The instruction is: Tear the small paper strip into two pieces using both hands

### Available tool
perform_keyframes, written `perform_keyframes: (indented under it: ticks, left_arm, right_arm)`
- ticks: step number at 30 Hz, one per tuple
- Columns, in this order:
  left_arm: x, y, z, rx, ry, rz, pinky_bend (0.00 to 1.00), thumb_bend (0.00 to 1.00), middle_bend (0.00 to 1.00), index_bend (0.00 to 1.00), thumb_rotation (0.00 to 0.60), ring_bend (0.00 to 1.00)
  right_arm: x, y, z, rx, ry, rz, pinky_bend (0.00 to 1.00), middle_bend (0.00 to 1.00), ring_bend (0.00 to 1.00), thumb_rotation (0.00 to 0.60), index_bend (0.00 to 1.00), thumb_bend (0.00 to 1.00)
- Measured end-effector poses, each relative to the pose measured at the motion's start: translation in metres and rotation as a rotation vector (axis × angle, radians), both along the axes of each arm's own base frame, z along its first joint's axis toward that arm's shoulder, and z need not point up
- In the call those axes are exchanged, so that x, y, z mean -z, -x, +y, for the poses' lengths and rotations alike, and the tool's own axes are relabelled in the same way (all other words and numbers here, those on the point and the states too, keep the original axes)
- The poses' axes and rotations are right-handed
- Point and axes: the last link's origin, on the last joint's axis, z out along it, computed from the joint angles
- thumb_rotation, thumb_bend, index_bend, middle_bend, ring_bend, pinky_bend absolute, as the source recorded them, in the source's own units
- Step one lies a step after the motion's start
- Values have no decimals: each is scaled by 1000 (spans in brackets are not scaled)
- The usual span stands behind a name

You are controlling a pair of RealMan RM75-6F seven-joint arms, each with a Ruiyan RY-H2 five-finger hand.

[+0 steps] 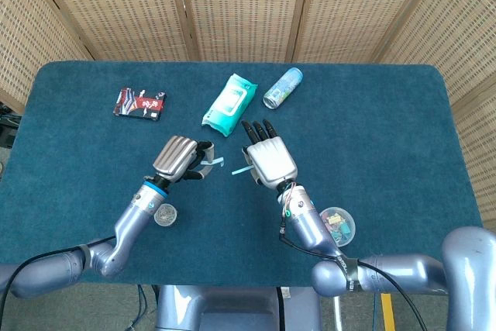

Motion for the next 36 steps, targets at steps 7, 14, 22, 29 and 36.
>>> perform_keyframes:
  ticks: [7,14,22,29,36]
  left_arm:
    - [-21,55,9,-89,-36,23,999,635,929,733,600,959]
    - [-45,104,14,-141,-96,54,656,56,378,367,600,450]
    - [-58,131,14,-166,-89,209,155,0,0,0,600,0]
    - [-81,137,7,-192,-129,280,26,0,0,0,600,0]
    - [-126,151,-30,-260,-221,235,0,0,0,0,600,0]
  right_arm:
    - [3,16,-10,27,12,22,0,27,0,600,600,543]
    - [13,34,-22,69,14,44,0,6,0,600,176,70]
    - [16,48,-26,121,12,29,0,0,0,600,0,0]
    - [-7,54,-20,91,46,-26,0,0,0,600,0,0]
    - [-50,89,-6,35,137,-57,0,0,0,600,0,0]
